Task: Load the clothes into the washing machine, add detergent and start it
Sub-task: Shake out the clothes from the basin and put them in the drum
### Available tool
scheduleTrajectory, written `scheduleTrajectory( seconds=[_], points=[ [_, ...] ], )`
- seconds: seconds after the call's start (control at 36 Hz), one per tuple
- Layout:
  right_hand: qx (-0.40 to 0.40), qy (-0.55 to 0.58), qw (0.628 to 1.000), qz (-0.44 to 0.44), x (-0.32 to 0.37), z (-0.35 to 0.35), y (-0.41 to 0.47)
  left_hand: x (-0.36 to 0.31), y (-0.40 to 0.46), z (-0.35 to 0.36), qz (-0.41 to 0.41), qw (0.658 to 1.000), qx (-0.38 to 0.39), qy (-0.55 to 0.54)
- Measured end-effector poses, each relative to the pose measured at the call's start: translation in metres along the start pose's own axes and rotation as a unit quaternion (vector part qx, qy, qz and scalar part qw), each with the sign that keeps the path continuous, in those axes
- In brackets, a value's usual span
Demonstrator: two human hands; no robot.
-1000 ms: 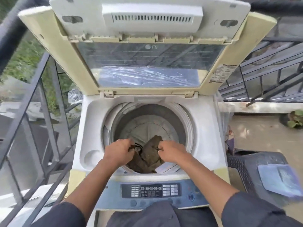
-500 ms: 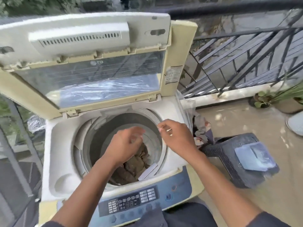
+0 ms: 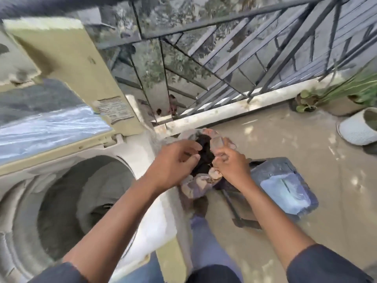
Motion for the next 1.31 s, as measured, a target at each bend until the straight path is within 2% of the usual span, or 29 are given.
scheduleTrajectory(
  seconds=[0.17, 0.28, 0.36, 0.47, 0.64, 0.78, 0.89, 1.0, 1.14, 1.31],
  points=[
    [0.072, -0.052, 0.995, 0.043, -0.056, 0.034, 0.086, 0.052, 0.075, 0.065, -0.118, 0.99, 0.059, 0.04],
    [0.127, -0.111, 0.985, 0.034, -0.073, 0.063, 0.132, 0.108, 0.102, 0.111, -0.205, 0.967, 0.128, 0.084],
    [0.143, -0.161, 0.976, 0.033, -0.082, 0.082, 0.166, 0.145, 0.112, 0.137, -0.23, 0.947, 0.183, 0.13],
    [0.174, -0.191, 0.966, 0.021, -0.084, 0.116, 0.215, 0.185, 0.122, 0.155, -0.256, 0.939, 0.19, 0.126],
    [0.172, -0.263, 0.949, -0.036, -0.078, 0.173, 0.291, 0.226, 0.127, 0.174, -0.303, 0.93, 0.186, 0.089],
    [0.089, -0.372, 0.912, -0.145, -0.061, 0.206, 0.331, 0.245, 0.127, 0.184, -0.318, 0.928, 0.181, 0.068],
    [0.062, -0.399, 0.9, -0.167, -0.054, 0.22, 0.339, 0.254, 0.124, 0.187, -0.331, 0.928, 0.161, 0.048],
    [0.063, -0.342, 0.926, -0.147, -0.047, 0.213, 0.322, 0.255, 0.114, 0.184, -0.37, 0.921, 0.119, -0.001],
    [0.046, -0.255, 0.956, -0.135, -0.033, 0.172, 0.261, 0.24, 0.108, 0.171, -0.399, 0.913, 0.074, -0.038],
    [0.06, -0.103, 0.984, -0.128, -0.014, 0.115, 0.173, 0.202, 0.113, 0.145, -0.371, 0.926, 0.034, -0.056]
  ],
)
Point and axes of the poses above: each hand's wrist, its own y-axis towards the middle knuckle, its own z-axis out of the palm, x = y × z, the point moved 7 cm from there along y, towards the middle knuckle, and after that the axes turned 12 degrees about z, right-handed, at the moved point
